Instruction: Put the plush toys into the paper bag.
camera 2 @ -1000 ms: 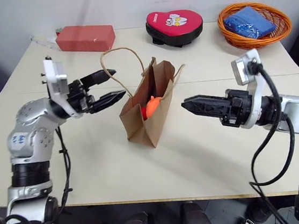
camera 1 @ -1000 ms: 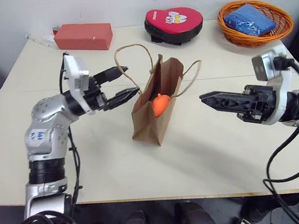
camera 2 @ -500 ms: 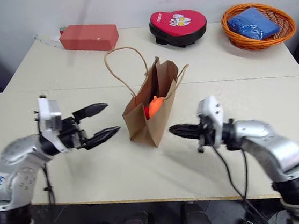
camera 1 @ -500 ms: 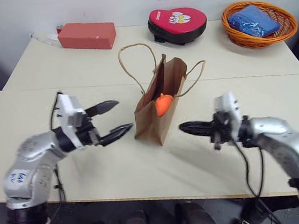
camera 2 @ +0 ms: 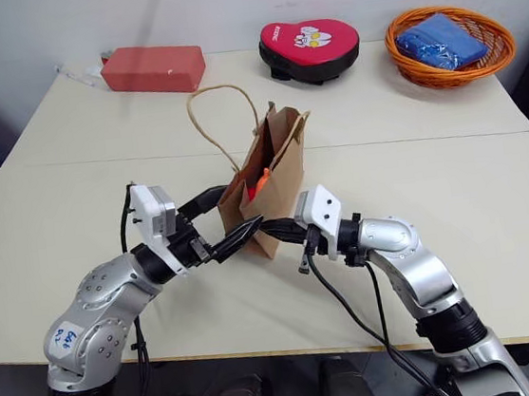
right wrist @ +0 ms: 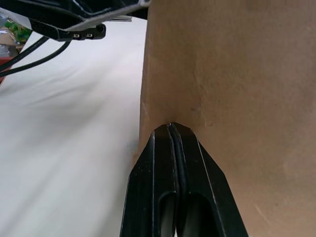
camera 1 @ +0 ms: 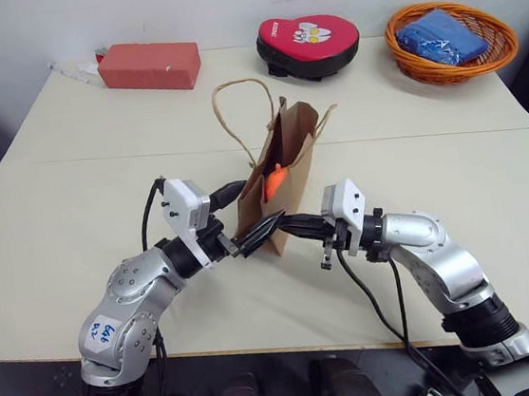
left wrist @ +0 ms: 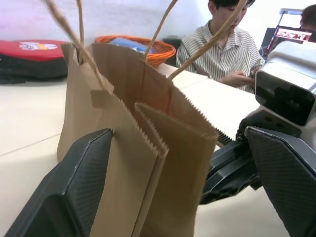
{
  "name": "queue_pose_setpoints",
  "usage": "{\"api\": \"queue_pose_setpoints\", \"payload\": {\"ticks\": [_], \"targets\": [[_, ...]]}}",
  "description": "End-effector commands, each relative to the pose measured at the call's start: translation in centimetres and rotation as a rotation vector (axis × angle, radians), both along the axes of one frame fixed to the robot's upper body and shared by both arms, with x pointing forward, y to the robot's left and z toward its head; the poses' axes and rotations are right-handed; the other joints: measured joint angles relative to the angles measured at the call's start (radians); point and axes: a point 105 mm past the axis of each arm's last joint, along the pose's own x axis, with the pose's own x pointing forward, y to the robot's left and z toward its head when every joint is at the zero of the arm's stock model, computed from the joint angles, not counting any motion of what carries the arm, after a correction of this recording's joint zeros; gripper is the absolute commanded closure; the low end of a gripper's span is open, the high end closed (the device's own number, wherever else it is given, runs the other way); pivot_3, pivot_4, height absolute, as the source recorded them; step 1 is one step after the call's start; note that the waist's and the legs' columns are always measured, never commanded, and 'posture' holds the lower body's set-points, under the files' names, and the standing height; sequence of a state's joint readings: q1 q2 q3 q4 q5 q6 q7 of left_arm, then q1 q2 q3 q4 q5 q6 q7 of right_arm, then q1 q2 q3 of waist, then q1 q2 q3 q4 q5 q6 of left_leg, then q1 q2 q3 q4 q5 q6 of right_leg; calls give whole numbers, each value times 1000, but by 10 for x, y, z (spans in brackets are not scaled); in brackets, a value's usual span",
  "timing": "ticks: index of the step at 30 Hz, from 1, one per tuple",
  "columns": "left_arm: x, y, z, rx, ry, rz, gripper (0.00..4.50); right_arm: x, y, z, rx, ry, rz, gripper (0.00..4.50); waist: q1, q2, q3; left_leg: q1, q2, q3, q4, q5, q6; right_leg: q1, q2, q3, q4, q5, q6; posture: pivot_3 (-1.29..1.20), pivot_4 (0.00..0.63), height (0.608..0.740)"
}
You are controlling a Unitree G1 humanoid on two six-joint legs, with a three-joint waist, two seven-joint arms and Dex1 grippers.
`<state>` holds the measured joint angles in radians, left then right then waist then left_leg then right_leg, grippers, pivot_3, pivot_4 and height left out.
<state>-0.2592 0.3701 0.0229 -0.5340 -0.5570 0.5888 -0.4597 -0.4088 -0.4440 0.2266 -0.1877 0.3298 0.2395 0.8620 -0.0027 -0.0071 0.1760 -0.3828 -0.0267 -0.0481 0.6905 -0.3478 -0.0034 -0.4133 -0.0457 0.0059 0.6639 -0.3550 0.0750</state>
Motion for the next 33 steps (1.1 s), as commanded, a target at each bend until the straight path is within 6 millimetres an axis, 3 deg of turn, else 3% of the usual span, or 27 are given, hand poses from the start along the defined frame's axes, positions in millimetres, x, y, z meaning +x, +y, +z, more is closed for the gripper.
{"api": "queue_pose_setpoints", "payload": {"ticks": [1,5,8,17,21,26,31,33], "targets": [[10,0,8,16,-41,87,0,-1,9,8,17,-48,16,4476,0,0,0,0,0,0,0,0,0,0,0,0,0,0,0,0,150,740],[11,-3,4,33,-35,97,0,0,7,6,6,-46,8,4476,0,0,0,0,0,0,0,0,0,0,0,0,0,0,0,0,150,740],[11,-2,-1,54,-31,97,571,0,4,5,1,-46,3,4500,0,0,0,0,0,0,0,0,0,0,0,0,0,0,0,0,150,740],[12,5,-5,70,-15,87,3372,-8,-5,6,2,16,49,4500,0,0,0,0,0,0,1,0,0,0,0,0,0,0,0,0,150,740],[2,20,5,103,-74,-76,4488,-13,-37,12,-20,5,-10,4500,3,0,0,0,0,0,0,0,0,0,0,0,0,0,0,0,150,740],[-6,36,19,173,-125,-417,4488,-27,-89,22,-61,-11,-105,4500,12,0,0,0,-1,-1,1,0,0,2,-1,-1,-2,0,0,0,150,740],[10,43,16,302,-175,-652,4488,-51,-150,32,-144,-91,-169,4500,22,0,0,1,-2,-1,0,0,0,4,0,-2,-2,0,0,0,150,740],[20,44,13,337,-191,-680,4488,-54,-164,32,-170,-103,-220,4500,24,0,0,1,-2,1,0,0,1,4,0,-1,-2,0,0,0,150,740]]}}
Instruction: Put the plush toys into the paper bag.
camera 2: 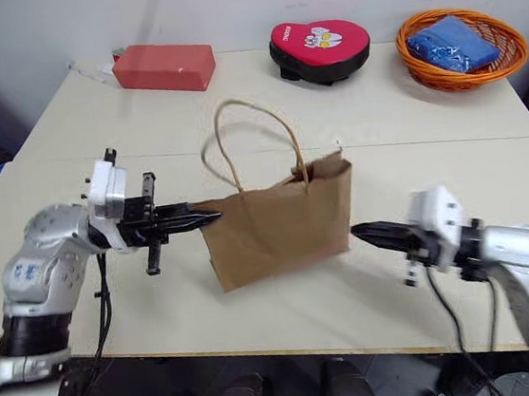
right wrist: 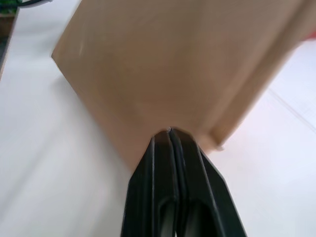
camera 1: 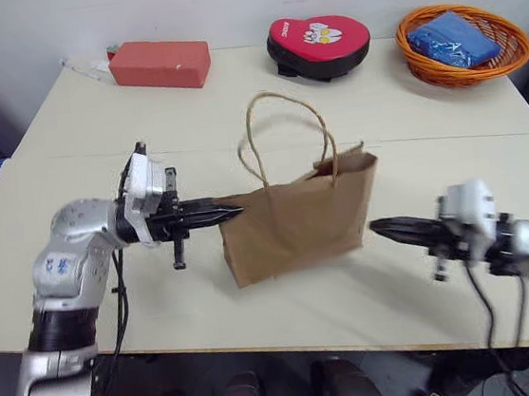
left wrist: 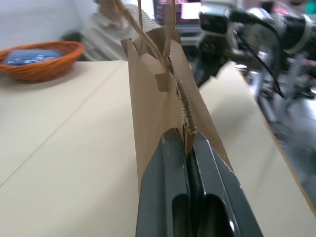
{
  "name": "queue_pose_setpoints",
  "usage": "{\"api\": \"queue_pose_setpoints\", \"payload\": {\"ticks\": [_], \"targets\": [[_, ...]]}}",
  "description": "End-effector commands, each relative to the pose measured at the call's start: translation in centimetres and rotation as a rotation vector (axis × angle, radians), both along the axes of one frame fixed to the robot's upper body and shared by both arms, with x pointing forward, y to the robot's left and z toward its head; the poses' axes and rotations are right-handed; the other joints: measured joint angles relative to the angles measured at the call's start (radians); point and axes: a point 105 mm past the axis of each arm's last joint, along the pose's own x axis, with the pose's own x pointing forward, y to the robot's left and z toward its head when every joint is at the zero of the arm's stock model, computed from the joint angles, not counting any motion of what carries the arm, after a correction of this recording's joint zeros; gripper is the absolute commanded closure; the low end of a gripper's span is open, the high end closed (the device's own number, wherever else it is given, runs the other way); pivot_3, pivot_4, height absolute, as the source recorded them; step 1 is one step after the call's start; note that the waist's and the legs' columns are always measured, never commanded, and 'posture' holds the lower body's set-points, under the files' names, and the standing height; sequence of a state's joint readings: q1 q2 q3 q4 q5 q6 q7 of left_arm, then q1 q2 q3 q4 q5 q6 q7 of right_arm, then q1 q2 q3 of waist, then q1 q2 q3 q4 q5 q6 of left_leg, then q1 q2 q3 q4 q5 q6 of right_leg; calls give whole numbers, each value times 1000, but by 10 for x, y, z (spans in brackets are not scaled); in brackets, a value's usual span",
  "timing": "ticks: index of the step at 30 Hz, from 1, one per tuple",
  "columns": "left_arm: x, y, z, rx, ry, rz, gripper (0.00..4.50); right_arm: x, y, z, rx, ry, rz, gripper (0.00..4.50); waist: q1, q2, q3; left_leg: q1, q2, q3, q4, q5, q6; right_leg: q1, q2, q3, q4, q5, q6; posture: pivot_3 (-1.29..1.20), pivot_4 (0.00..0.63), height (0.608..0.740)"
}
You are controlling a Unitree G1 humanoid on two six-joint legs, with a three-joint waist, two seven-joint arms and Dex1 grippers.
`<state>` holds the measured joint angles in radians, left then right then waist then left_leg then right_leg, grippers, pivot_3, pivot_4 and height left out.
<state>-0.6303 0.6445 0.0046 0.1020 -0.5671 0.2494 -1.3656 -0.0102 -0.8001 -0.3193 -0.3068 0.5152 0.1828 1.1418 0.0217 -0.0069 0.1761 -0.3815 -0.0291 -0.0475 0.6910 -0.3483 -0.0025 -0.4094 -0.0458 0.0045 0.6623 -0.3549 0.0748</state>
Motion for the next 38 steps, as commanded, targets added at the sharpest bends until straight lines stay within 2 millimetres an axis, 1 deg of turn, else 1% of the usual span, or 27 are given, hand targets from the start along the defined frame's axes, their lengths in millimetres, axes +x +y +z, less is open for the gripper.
{"api": "queue_pose_setpoints", "payload": {"ticks": [1,4,7,8,11,13,15,16,17,20,23,26,28,30,34,37,38], "targets": [[11,2,-7,63,-56,-73,4488,-9,-23,15,-40,-87,-53,4500,0,0,0,0,0,0,0,0,0,0,0,1,0,0,0,0,150,740],[25,3,-15,97,-88,-72,4488,-14,-34,10,-53,-110,-107,4500,-2,0,0,1,1,1,0,0,1,0,1,1,2,0,0,0,150,740],[35,6,-25,150,-71,-51,4488,-17,-35,3,-47,-123,-129,4500,-3,0,0,1,1,2,1,0,1,0,1,2,3,0,0,0,150,740],[36,7,-25,154,-67,-51,4488,-18,-34,2,-46,-122,-127,4500,-5,0,0,2,1,3,1,0,1,0,1,2,6,0,0,0,150,740],[39,11,-19,141,-51,-29,3913,-19,-31,-1,-32,-119,-118,4500,-6,0,0,3,1,3,1,0,1,0,1,3,9,0,0,0,150,740],[43,16,-12,139,-59,18,3261,-18,-29,-2,-34,-117,-107,4500,-6,0,0,3,1,3,2,0,1,0,1,3,9,0,0,0,150,740],[43,26,-6,131,-71,69,2684,-15,-30,-2,-31,-121,-104,4500,-10,0,0,3,1,2,2,0,1,0,1,3,9,0,0,0,150,740],[41,31,-4,127,-74,91,2307,-14,-30,-1,-29,-120,-103,4500,-13,0,0,3,1,2,2,0,1,0,1,3,10,0,0,0,150,740],[38,37,-2,122,-82,109,2069,-14,-31,-2,-34,-104,-96,4500,-18,0,0,3,1,2,2,0,1,0,1,3,10,0,0,0,150,740],[20,57,-4,129,-65,149,1100,-11,-36,-2,-40,-95,-85,4500,-26,0,0,4,1,2,1,0,1,0,1,4,10,0,0,0,150,740],[5,92,-14,173,-70,311,136,-5,-43,1,-44,-103,-81,4500,-31,0,0,7,2,2,-1,0,1,0,1,5,9,0,0,0,150,740],[-5,124,-26,211,-42,479,96,-4,-51,6,-51,-97,-82,3879,-27,0,0,7,2,2,-2,0,1,0,1,6,6,0,0,0,150,740],[-19,142,-36,263,-31,551,96,-10,-53,0,-106,-69,-30,3228,-24,0,0,8,2,2,-3,-1,1,1,0,6,5,0,0,0,150,740],[-30,153,-45,317,-24,588,96,-14,-54,-5,-131,-60,6,2507,-19,0,0,9,2,2,-5,-1,1,3,0,5,1,0,0,0,150,740],[-41,163,-55,365,-23,636,96,-12,-58,-7,-147,-116,23,1120,-7,0,0,12,1,1,-6,-1,2,8,-1,4,-2,0,0,0,150,740],[-43,160,-57,350,-52,639,96,-12,-56,-12,-174,-145,60,90,-5,0,0,14,1,1,-6,-2,3,10,-1,4,-3,0,0,0,150,740],[-44,157,-58,353,-57,623,96,-10,-53,-12,-164,-152,66,39,-5,0,0,14,2,1,-7,-2,3,10,-1,4,-3,0,0,0,150,740]]}}
